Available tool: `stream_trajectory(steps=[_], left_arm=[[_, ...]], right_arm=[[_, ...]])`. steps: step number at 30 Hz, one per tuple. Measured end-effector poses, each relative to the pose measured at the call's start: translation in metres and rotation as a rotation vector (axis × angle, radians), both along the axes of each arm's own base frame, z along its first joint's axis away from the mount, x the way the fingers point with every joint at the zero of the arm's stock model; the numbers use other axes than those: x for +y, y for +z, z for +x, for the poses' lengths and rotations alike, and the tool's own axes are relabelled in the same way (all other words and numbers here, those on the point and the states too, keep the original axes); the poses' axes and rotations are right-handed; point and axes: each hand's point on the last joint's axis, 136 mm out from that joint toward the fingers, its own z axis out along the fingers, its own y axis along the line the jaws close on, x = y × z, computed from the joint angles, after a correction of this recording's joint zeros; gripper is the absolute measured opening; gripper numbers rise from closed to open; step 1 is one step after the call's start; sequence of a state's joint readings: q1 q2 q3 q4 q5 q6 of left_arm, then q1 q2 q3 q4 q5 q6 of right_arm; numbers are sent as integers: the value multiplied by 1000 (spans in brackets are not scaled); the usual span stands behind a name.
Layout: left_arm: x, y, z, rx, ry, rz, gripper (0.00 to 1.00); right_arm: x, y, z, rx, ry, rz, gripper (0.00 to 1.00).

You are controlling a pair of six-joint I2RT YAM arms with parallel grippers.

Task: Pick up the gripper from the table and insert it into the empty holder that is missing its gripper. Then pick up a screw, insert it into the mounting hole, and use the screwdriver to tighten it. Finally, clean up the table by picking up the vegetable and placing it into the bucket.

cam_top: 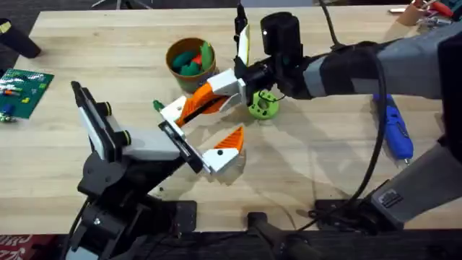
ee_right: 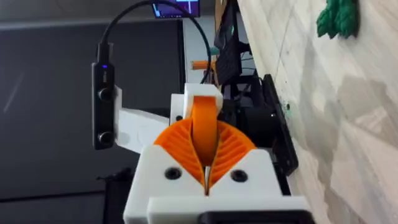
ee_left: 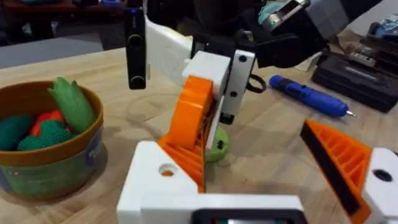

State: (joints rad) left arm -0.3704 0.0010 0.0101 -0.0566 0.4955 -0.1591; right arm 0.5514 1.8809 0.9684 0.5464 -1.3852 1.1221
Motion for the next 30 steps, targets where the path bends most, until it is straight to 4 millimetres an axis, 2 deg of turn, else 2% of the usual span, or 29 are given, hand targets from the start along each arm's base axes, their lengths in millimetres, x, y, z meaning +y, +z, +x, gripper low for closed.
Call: stream_trajectory(steps=[30], left_arm=[[6, 0, 6, -2, 46, 3, 989]], right_arm=[[11, 2, 12, -29, -64, -25, 14]])
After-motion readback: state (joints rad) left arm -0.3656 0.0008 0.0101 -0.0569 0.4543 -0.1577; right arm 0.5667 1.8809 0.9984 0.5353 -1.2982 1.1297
